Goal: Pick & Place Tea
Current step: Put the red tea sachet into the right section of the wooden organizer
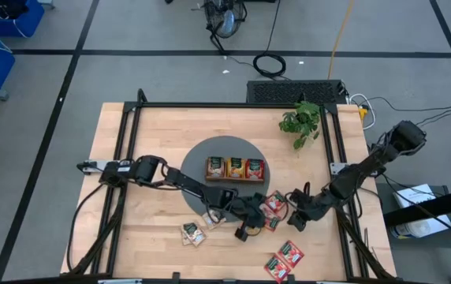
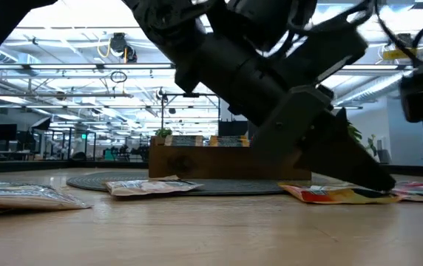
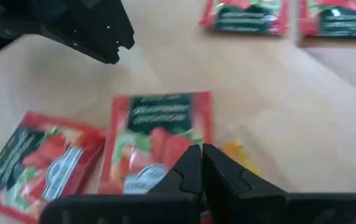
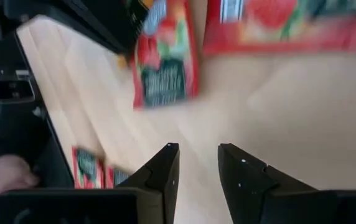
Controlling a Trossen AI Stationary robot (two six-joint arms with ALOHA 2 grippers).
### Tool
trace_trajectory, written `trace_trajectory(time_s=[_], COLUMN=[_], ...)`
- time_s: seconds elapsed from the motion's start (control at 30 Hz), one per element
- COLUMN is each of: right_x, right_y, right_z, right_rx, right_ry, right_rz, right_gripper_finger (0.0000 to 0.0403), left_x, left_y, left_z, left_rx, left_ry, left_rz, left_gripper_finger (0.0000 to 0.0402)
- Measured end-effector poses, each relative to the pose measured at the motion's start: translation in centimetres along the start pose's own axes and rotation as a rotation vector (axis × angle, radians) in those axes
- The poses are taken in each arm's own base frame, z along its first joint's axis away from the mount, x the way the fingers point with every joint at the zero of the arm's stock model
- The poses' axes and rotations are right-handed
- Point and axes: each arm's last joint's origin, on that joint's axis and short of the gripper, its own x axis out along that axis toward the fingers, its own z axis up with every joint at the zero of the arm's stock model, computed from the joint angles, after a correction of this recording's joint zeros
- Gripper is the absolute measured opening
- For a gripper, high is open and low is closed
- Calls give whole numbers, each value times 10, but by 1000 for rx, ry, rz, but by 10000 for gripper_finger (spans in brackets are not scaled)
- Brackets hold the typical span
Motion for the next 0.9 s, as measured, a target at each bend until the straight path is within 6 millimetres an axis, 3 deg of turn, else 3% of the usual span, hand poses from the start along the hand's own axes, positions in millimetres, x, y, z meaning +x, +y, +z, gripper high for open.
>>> trace_trajectory(time_s=[0.3, 0.57, 0.9], right_x=[17, 34, 41], right_y=[-1, -8, -17], right_z=[-7, -3, 2], right_rx=[-7, -2, -20], right_ry=[-62, -96, -151], right_rz=[-13, -49, -118], right_gripper_finger=[98, 98, 98], left_x=[-1, 3, 9], left_y=[0, 5, 13], left_z=[6, -4, -14], left_rx=[30, -24, -71], left_ry=[-36, 2, -41], left_rz=[31, 17, -62], left_gripper_finger=[10, 9, 6])
